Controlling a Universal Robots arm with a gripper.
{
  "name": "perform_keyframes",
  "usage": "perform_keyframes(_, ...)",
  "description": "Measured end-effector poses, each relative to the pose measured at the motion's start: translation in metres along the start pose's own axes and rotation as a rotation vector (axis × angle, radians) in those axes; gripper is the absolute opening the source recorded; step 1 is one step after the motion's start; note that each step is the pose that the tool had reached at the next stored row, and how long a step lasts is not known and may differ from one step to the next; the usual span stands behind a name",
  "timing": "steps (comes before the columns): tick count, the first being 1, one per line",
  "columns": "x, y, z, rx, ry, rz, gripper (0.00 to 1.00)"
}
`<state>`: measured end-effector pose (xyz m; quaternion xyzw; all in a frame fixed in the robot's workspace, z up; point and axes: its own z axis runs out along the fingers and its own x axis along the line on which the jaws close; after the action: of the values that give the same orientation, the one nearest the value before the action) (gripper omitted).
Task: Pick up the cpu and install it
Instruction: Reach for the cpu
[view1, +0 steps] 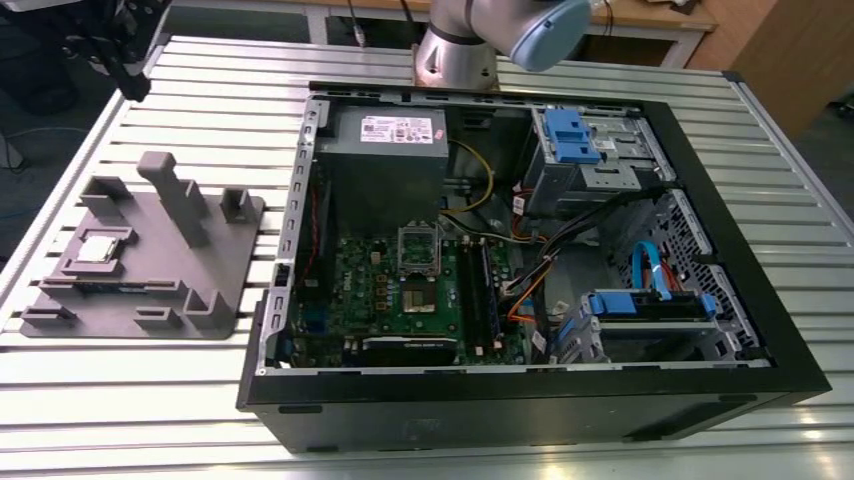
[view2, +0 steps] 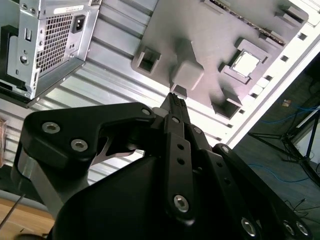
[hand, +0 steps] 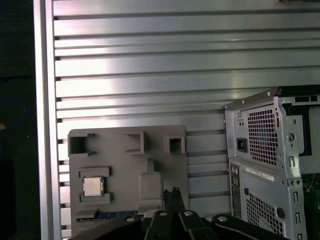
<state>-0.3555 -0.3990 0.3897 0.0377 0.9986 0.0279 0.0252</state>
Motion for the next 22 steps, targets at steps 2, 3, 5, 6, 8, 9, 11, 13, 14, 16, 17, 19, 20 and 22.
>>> perform_keyframes(2,0.0047,-0.0003,-0.0002,-0.0008,-0.0008,0.0,0.11)
perform_keyframes(3,0.007,-0.0005,-0.0003,-0.0011,-0.0012,0.0,0.11)
perform_keyframes(5,0.0119,-0.0009,-0.0005,-0.002,-0.0023,0.0,0.11)
perform_keyframes(6,0.0143,-0.001,-0.0006,-0.0024,-0.0027,0.0,0.11)
perform_keyframes(8,0.0189,-0.0014,-0.0008,-0.0033,-0.0036,0.0,0.11)
perform_keyframes(9,0.0212,-0.0015,-0.001,-0.0037,-0.0039,0.0,0.11)
perform_keyframes(11,0.0258,-0.0019,-0.0012,-0.0045,-0.0047,0.0,0.11)
perform_keyframes(13,0.0302,-0.0022,-0.0014,-0.0055,-0.0056,0.0,0.11)
perform_keyframes(14,0.0326,-0.0024,-0.0015,-0.0059,-0.006,0.0,0.11)
perform_keyframes(16,0.0371,-0.0028,-0.0017,-0.0067,-0.0068,0.0,0.11)
perform_keyframes(17,0.0393,-0.0029,-0.0019,-0.0071,-0.0072,0.0,0.11)
perform_keyframes(19,0.0438,-0.0032,-0.002,-0.008,-0.0082,0.0,0.11)
perform_keyframes(20,0.0462,-0.0034,-0.0021,-0.0085,-0.0086,0.0,0.11)
perform_keyframes(22,0.0506,-0.0038,-0.0023,-0.0095,-0.0095,0.0,0.11)
